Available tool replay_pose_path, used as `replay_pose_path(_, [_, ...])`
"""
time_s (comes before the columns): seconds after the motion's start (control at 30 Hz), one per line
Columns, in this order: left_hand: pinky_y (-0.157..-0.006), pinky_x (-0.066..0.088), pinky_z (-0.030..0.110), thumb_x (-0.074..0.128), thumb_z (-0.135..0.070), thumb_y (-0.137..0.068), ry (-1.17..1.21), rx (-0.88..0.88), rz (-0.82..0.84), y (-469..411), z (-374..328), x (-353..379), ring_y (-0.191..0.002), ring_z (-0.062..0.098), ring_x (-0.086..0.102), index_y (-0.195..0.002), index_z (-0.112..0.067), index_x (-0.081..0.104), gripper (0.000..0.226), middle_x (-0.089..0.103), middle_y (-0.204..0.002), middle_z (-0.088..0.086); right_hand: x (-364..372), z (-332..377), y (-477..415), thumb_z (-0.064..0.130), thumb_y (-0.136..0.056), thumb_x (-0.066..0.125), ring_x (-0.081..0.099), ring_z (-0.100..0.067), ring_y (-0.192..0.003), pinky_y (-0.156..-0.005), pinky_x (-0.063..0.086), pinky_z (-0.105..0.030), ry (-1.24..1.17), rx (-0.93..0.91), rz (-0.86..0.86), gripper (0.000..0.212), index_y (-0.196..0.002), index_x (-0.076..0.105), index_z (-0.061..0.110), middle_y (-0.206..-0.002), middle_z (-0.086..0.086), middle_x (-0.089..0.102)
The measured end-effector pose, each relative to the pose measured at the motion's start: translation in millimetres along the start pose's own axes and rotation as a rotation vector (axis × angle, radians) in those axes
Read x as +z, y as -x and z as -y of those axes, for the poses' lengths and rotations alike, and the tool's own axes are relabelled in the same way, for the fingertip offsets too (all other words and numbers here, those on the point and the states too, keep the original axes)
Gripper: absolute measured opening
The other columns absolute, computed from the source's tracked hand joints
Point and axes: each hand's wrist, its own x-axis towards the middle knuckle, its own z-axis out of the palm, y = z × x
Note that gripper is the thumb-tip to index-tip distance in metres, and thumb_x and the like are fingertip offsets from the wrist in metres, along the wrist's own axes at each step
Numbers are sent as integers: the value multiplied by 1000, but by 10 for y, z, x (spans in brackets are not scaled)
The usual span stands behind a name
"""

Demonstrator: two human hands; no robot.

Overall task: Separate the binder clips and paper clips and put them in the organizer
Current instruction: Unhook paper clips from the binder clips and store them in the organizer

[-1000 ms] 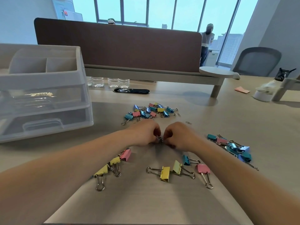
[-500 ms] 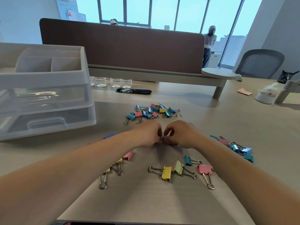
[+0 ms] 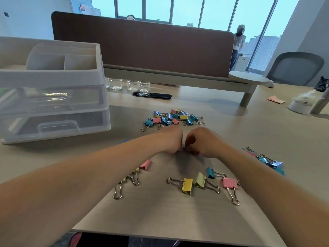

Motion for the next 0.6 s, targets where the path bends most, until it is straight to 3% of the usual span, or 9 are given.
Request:
replay_pose_path(0.1, [-65, 46, 33, 65, -15, -90, -7, 2, 16, -4, -2, 0, -75, 23, 60, -104, -4, 71, 19, 70, -97, 15, 22, -21, 9, 20, -93, 65, 59, -13, -86, -71, 43, -22, 7, -5, -22, 13, -103, 72, 19, -99, 2, 67])
replay_pose_path(0.2, [-73, 52, 37, 63, -13, -91, -37, 1, 20, -14, -14, 21, -84, 24, 64, -108, -6, 68, 19, 68, -103, 13, 41, -58, 23, 20, -94, 62, 56, -13, -90, -68, 39, -19, 26, -20, -34, 15, -106, 71, 20, -101, 5, 62])
replay_pose_path(0.3, [-69, 50, 33, 59, -9, -92, -85, 8, 3, -27, -33, 47, -82, 24, 62, -107, -6, 69, 19, 68, -105, 13, 58, -63, 14, 19, -94, 62, 58, -15, -92, -74, 40, -22, 18, -24, -46, 13, -104, 70, 21, -105, 2, 65])
replay_pose_path(0.5, [-77, 53, 37, 55, -8, -93, -64, 4, -38, 20, -28, 44, -91, 26, 63, -108, -5, 67, 19, 67, -105, 13, 64, -56, 49, 20, -93, 62, 57, -15, -88, -73, 42, -24, 53, -44, -45, 5, -93, 65, 24, -99, 2, 63])
replay_pose_path(0.6, [-76, 53, 37, 54, -10, -95, 12, 32, -39, 62, 20, 8, -82, 23, 65, -105, -3, 69, 19, 67, -86, 8, 67, -75, 68, 21, -91, 65, 57, -15, -87, -74, 45, -26, 16, -43, -56, 10, -84, 60, 26, -92, 4, 61])
